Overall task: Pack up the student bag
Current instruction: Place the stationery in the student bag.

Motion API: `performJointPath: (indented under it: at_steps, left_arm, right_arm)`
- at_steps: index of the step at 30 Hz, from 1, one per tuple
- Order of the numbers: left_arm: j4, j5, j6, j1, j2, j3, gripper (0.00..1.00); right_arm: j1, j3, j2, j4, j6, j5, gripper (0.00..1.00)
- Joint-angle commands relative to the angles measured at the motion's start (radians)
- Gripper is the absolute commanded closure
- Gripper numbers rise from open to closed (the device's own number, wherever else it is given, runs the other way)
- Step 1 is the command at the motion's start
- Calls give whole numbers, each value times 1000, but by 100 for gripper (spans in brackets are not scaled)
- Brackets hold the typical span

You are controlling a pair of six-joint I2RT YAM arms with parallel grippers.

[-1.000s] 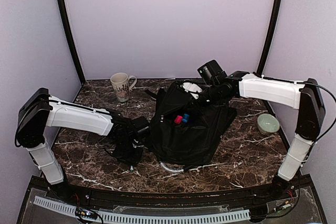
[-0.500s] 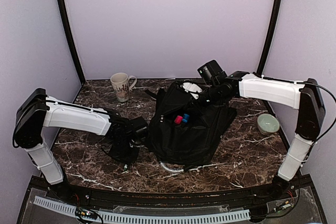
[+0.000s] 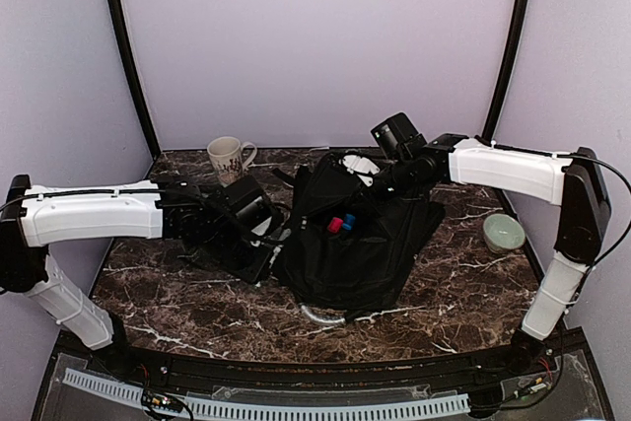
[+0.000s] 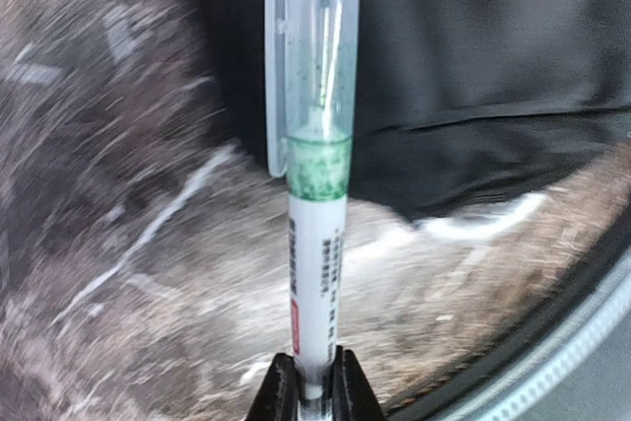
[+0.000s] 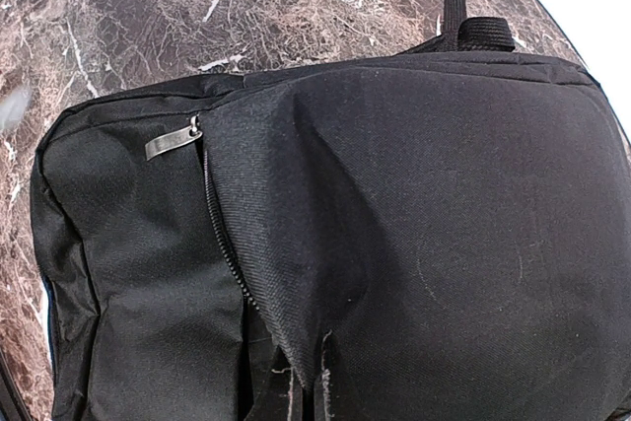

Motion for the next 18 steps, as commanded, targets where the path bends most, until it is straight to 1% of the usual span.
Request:
performJointPath:
  at_steps: [1,5,9,14,18]
  left_arm:
    - [146,184,97,-30,74,89,100]
    - [243,252,87,-32,162,121,100]
    - [339,268,85,-32,251,159,100]
    - [372,175,73,-30,359,241,100]
    - [408,139,77,-20,432,283,100]
  right_arm:
    - [9,12,-9,36,0,-44,100]
    - [8,17,-12,35,2,-44,100]
    - [9,21,-17,34,7,-45,100]
    - [9,29,-19,27,12,-52,100]
    - [8,20,-28,33,14,-49,100]
